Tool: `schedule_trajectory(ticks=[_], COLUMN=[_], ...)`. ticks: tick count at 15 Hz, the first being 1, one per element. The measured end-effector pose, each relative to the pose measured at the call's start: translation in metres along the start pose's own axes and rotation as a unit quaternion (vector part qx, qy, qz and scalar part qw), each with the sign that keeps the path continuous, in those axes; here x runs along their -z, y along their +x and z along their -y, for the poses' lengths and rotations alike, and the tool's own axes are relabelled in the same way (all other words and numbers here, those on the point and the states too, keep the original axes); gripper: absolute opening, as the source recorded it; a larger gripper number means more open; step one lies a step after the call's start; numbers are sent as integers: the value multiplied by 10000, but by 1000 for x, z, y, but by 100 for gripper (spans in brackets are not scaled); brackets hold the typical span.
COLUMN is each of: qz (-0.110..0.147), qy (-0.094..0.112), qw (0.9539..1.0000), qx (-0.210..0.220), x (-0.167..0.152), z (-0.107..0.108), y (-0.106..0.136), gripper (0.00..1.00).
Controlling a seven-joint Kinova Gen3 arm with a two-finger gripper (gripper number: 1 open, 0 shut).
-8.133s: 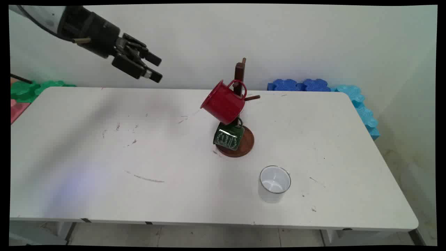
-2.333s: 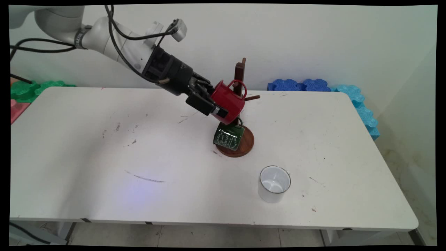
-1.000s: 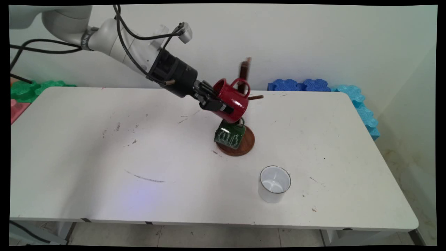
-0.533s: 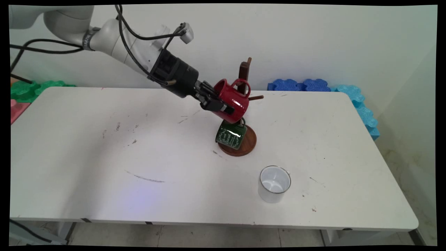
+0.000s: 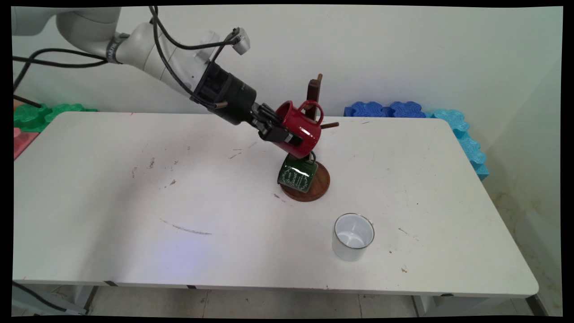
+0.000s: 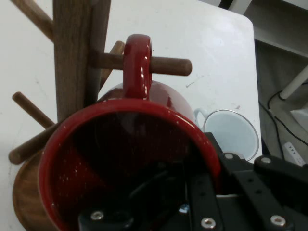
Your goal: Place the picked object on the table
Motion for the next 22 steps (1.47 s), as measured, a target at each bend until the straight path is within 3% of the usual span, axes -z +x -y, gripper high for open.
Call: schedule_trajectory(ticks=[22], qz=[-4], qy=[-125], qw=[9999], qx=[60], x=[21], z=[-33], y=[7], gripper=[0])
